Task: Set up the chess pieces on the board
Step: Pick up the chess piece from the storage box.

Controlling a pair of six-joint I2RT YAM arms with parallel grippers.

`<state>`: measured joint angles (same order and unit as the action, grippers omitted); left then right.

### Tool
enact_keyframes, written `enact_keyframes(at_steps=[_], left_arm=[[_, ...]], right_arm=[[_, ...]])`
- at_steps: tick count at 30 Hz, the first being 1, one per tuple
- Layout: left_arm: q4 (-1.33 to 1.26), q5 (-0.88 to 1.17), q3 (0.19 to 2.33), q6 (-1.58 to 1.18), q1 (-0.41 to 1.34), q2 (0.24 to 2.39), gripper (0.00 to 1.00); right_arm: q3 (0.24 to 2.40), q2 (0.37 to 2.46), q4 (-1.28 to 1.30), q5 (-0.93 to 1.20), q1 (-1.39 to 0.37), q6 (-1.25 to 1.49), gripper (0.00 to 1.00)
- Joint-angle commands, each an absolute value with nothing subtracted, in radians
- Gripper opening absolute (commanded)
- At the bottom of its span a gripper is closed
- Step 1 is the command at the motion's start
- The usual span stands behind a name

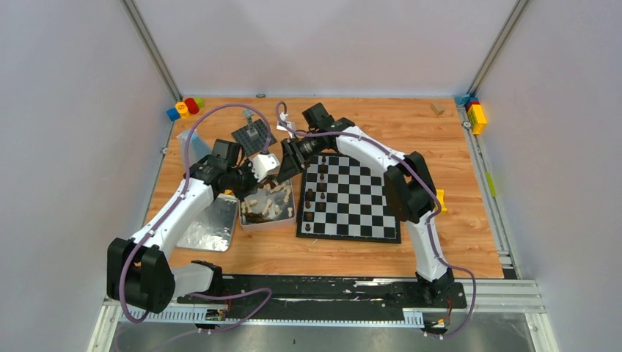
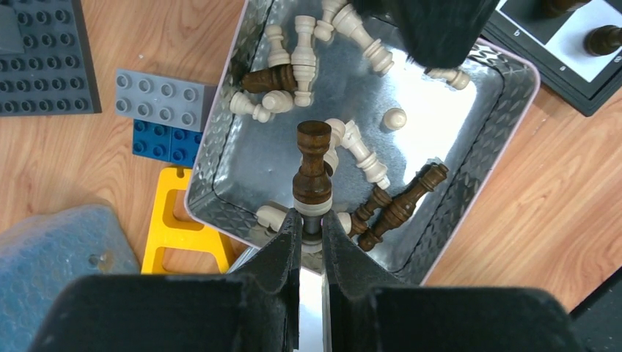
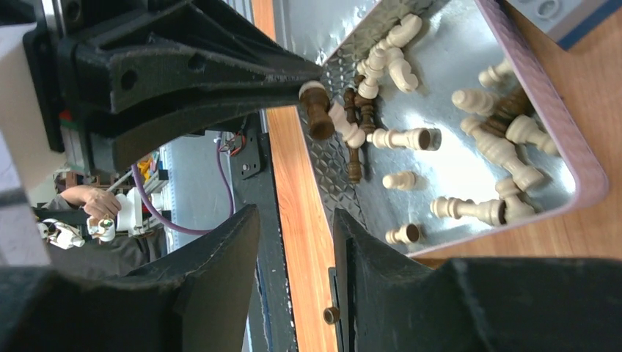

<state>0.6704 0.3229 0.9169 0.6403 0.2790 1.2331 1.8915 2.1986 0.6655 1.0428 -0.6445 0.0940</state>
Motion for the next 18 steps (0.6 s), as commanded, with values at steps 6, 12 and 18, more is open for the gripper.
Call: enact_keyframes(at_steps=[6,12,18], left_arm=[[0.695,0.394,0.916,0.581,0.276,1.175,0.00],[0.700,0.406,0.913,0.571,0.276,1.158,0.00],[0.708,0.414,0.916,0.569,0.276,1.150,0.00]], right_arm=[[1.991,2.260,0.574,1.090,-0.683,0.176,0.45],[2.024,2.288,0.569,1.087,-0.699,0.189,0.45],[2.032,2.300,0.563,1.089,-0.709,0.193,0.42]])
